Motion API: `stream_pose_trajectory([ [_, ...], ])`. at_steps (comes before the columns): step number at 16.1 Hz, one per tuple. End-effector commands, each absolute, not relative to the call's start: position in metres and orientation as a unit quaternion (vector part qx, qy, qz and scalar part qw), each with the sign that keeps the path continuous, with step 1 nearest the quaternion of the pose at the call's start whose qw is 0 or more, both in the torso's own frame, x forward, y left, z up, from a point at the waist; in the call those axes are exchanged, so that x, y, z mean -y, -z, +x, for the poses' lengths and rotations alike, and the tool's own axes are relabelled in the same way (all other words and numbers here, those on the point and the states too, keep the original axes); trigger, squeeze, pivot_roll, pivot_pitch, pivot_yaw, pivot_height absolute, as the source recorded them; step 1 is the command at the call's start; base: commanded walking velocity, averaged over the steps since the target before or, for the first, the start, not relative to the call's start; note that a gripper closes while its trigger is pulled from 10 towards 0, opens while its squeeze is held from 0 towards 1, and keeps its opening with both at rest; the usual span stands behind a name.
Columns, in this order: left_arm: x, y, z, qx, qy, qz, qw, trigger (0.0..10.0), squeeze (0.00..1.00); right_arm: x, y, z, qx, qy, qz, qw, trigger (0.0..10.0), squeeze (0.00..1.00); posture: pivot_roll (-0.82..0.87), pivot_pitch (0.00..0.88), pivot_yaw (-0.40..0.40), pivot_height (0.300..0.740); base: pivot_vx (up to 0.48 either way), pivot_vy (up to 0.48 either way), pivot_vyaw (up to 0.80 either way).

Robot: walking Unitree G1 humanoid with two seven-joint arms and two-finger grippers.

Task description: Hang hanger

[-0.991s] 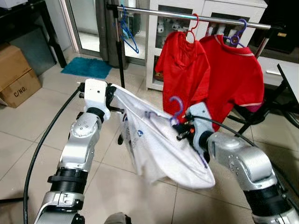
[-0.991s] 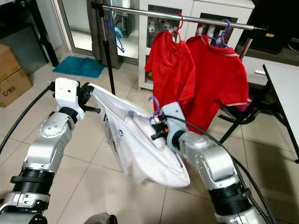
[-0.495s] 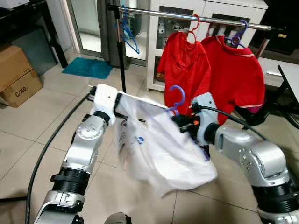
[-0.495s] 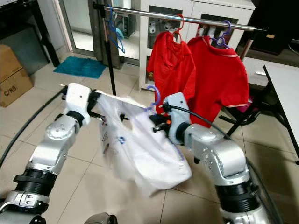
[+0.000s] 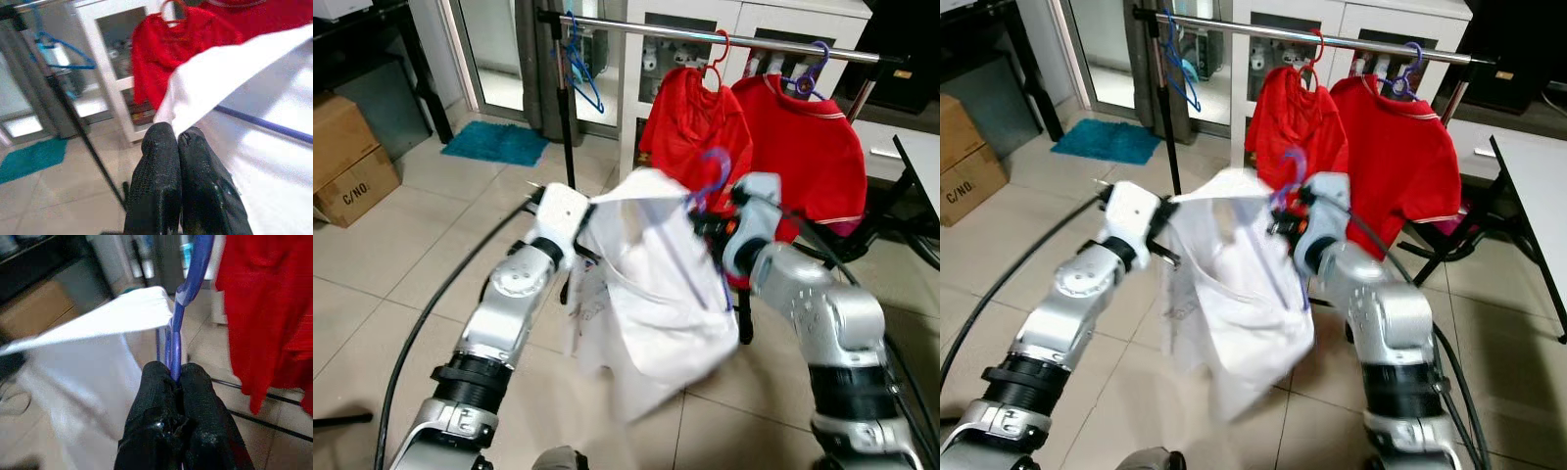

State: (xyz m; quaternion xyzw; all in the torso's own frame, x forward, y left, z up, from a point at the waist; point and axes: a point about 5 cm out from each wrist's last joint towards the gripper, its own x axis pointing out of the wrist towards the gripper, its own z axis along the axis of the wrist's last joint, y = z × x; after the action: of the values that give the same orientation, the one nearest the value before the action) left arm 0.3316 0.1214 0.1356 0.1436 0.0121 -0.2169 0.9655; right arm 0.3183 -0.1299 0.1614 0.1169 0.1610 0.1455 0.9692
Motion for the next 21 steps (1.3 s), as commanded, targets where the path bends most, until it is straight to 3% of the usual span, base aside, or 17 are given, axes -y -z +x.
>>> stream_pose_trajectory([
  [1, -0.114, -0.139, 0.328, -0.001, 0.238, 0.144, 0.96, 0.0, 0.0, 0.14, -0.164, 0.324, -0.152, -0.103, 0.144, 0.972, 10.0, 0.0, -0.02, 0.0, 0.002, 0.74, 0.0, 0.0, 0.0],
  [7, -0.12, -0.133, 0.328, -0.018, 0.215, 0.154, 0.964, 0.0, 0.0, 0.119, -0.166, 0.32, -0.151, -0.177, 0.113, 0.966, 10.0, 0.0, -0.02, 0.0, -0.007, 0.74, 0.0, 0.0, 0.0],
  [8, -0.126, -0.134, 0.331, -0.02, 0.188, 0.166, 0.968, 10.0, 0.0, 0.116, -0.168, 0.32, -0.146, -0.184, 0.117, 0.965, 10.0, 0.0, -0.02, 0.0, -0.006, 0.74, 0.0, 0.0, 0.0],
  [9, -0.129, -0.136, 0.332, -0.016, 0.184, 0.155, 0.971, 10.0, 0.42, 0.115, -0.17, 0.32, -0.142, -0.192, 0.116, 0.964, 10.0, 0.0, -0.03, 0.0, -0.004, 0.74, 0.0, 0.0, 0.0],
  [10, -0.129, -0.146, 0.331, 0.006, 0.198, 0.109, 0.974, 10.0, 1.0, 0.115, -0.172, 0.319, -0.138, -0.198, 0.112, 0.964, 10.0, 0.0, -0.03, 0.0, -0.005, 0.74, 0.0, 0.0, 0.0],
  [13, -0.127, -0.152, 0.325, 0.015, 0.242, 0.109, 0.964, 10.0, 1.0, 0.119, -0.17, 0.322, -0.137, -0.179, 0.104, 0.969, 10.0, 0.0, -0.02, 0.0, -0.006, 0.74, 0.0, 0.0, 0.0],
  [16, -0.133, -0.139, 0.315, -0.032, 0.288, 0.167, 0.942, 10.0, 1.0, 0.121, -0.173, 0.326, -0.13, -0.17, 0.104, 0.971, 10.0, 0.0, -0.02, 0.0, -0.004, 0.74, 0.0, 0.0, 0.0],
  [19, -0.107, -0.133, 0.291, -0.051, 0.454, 0.121, 0.881, 10.0, 1.0, 0.115, -0.176, 0.327, -0.131, -0.187, 0.087, 0.97, 10.0, 0.0, -0.02, 0.0, -0.007, 0.74, 0.0, 0.0, 0.0],
  [20, -0.089, -0.124, 0.278, -0.075, 0.553, 0.086, 0.825, 10.0, 1.0, 0.109, -0.181, 0.329, -0.131, -0.199, 0.068, 0.969, 10.0, 0.0, -0.03, 0.0, -0.001, 0.74, 0.0, 0.0, 0.0],
  [21, -0.088, -0.123, 0.277, -0.076, 0.561, 0.083, 0.82, 10.0, 1.0, 0.108, -0.181, 0.329, -0.131, -0.201, 0.065, 0.969, 10.0, 0.0, -0.03, 0.0, -0.001, 0.74, 0.0, 0.0, 0.0],
])
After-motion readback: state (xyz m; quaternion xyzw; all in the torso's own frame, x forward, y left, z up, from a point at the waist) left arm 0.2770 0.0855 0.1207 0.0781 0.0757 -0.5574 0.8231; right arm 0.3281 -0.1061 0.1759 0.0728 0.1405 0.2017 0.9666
